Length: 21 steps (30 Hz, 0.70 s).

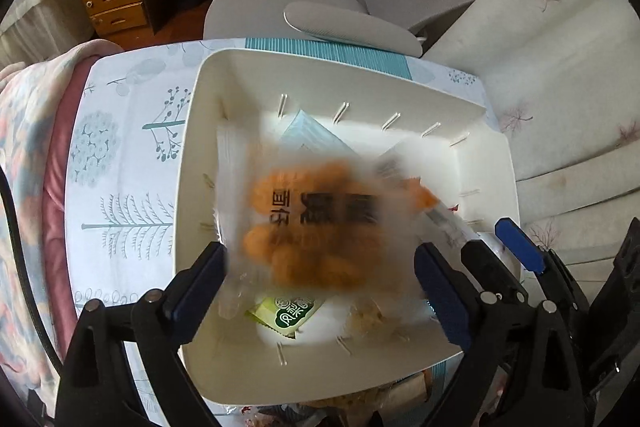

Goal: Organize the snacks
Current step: 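Carry both held snacks into the white tray and open both grippers, then withdraw both grippers from the tray toward the snacks on the table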

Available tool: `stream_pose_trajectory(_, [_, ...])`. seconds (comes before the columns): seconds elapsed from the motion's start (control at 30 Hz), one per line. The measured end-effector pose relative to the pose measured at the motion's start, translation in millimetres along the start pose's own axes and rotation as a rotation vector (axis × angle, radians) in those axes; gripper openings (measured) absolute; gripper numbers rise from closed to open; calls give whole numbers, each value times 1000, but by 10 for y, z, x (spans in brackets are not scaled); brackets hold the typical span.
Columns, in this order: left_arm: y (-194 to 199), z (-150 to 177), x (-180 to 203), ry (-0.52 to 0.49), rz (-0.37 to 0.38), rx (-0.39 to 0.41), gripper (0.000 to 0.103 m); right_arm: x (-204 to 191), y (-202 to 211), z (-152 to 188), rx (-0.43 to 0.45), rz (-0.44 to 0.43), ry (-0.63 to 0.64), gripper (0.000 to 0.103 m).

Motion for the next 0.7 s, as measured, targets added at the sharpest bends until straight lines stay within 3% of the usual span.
stream_pose_trajectory(0.33, [473, 158, -49, -63, 50, 52, 95, -40, 325, 42, 27, 52, -78, 71])
stream_pose_trajectory(0.7, [1259, 861, -232, -210, 107, 89, 95, -462, 1086, 446, 117, 140, -176, 72])
Point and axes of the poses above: each gripper's, at about its wrist camera, not at the fingertips, and y roughly against the way its jaws point, x to its right, z to its underside, the point moved 3 cm from there along -y, roughly the way its jaws point
